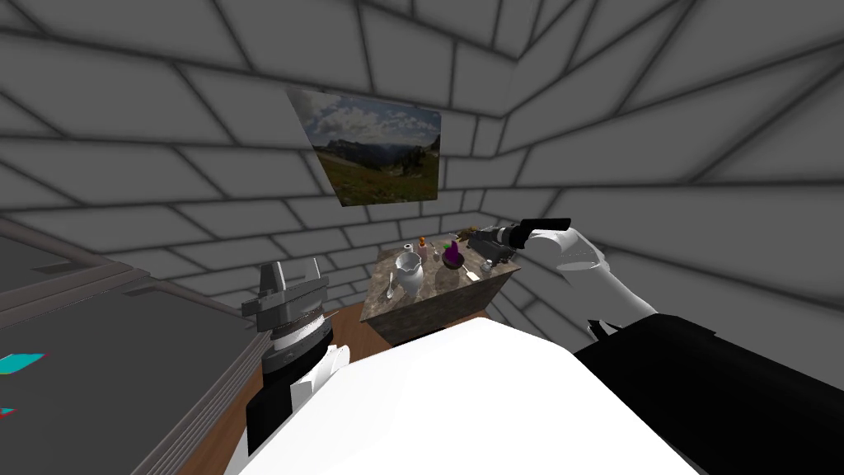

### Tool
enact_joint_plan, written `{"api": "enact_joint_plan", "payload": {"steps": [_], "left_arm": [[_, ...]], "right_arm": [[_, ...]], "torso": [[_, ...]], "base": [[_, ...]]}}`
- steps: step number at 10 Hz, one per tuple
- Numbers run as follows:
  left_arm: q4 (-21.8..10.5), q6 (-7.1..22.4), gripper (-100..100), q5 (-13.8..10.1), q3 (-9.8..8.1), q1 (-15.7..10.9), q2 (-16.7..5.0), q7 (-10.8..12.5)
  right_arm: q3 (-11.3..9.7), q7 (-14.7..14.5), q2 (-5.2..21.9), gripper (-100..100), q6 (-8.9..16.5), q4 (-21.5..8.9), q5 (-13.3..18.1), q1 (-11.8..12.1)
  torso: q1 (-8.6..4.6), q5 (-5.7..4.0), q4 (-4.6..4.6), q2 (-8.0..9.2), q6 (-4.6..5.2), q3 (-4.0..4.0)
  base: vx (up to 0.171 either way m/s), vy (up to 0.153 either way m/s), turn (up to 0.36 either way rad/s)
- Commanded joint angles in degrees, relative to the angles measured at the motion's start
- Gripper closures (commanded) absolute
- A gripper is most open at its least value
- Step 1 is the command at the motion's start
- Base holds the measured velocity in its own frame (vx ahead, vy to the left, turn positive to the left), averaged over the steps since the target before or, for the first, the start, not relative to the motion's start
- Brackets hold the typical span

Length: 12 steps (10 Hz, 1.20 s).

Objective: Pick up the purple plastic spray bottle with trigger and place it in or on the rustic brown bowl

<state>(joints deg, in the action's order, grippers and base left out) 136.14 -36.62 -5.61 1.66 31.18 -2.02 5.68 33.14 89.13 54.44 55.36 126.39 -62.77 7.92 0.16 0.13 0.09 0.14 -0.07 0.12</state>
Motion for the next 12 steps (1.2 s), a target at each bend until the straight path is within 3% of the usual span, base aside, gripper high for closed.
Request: {"api": "enact_joint_plan", "payload": {"steps": [1, 2, 6, 12], "left_arm": [[0.0, 0.0, 0, 0.0, 0.00, 0.0, 0.0, 0.0], [0.0, 0.0, 0, 0.0, 0.00, 0.0, 0.0, 0.0], [0.0, 0.0, 0, 0.0, 0.00, 0.0, 0.0, 0.0], [0.0, 0.0, 0, 0.0, 0.00, 0.0, 0.0, 0.0]], "right_arm": [[0.0, 0.0, 0.0, -100, 0.0, 0.0, 0.0, 0.0], [0.0, 0.0, 0.0, -100, 0.0, 0.0, 0.0, 0.0], [3.3, 5.3, 3.2, -100, 3.3, 4.3, -2.4, 0.0], [3.3, 5.3, 3.2, -100, 3.3, 4.3, -2.4, 0.0]], "torso": [[0.00, 0.00, 0.00, 0.00, 0.00, 0.00], [0.06, 0.01, 0.01, 0.05, 0.02, 0.03], [0.04, 0.01, 0.01, 0.03, 0.01, 0.02], [0.07, 0.01, 0.01, 0.05, 0.01, 0.03]], "base": [[-0.009, 0.013, -0.036], [-0.004, 0.006, -0.018], [0.003, -0.004, 0.011], [0.000, -0.001, 0.002]]}}
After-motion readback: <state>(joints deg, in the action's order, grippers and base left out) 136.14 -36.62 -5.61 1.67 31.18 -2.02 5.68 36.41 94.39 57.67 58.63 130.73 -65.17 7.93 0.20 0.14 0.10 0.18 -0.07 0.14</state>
